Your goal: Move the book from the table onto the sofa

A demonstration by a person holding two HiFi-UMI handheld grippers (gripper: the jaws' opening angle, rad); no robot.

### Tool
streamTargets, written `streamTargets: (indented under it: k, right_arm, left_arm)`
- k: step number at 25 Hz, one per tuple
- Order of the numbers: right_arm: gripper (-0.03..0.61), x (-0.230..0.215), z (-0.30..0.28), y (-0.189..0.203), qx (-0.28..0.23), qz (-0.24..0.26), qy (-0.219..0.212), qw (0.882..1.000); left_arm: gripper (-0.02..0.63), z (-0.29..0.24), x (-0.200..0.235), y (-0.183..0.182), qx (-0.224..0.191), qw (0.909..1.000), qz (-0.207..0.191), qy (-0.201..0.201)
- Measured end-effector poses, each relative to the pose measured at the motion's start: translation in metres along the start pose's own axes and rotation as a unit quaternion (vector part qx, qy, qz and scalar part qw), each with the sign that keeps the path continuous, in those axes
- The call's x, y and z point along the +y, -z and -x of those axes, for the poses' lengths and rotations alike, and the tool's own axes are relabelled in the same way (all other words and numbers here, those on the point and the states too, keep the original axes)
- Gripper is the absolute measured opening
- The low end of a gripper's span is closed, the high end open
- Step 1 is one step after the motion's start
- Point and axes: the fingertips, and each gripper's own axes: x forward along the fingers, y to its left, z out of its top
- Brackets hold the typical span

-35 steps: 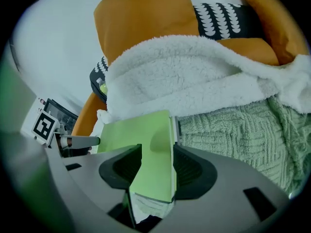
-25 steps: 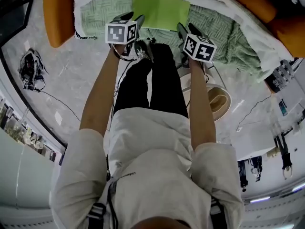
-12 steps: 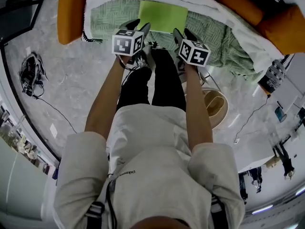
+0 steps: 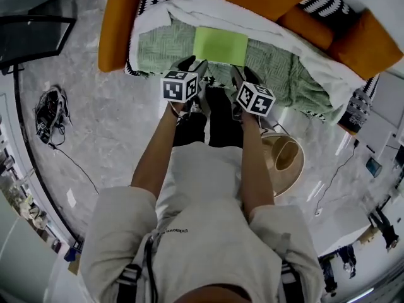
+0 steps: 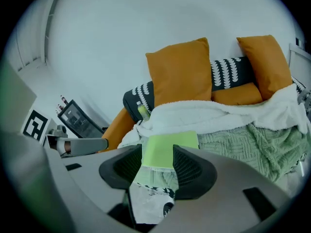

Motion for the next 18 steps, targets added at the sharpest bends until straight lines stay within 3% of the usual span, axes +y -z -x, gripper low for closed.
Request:
streamTargets:
  k: [9,13,18]
  right_arm:
    - [0.172,0.040,0.064,-0.002,-0.027,0.035,-0.008,0.999]
    - [0.149,0.057,0.091,-0.004,-0.047,0.025,-0.007,0.999]
    - [0.120,0.081,0.107,-0.011,-0.056,0.057,-0.009,0.997]
  left_arm:
    - [0.178,0.072,-0.044,0.001,-0.016,0.9997,-0.017,0.002]
    - [0.153,0.104,-0.049,0.011,-0.014,0.9998,-0.006,-0.008]
    - [0.142,0.125,-0.059,0.006,-0.013,0.9994,-0.031,0.003]
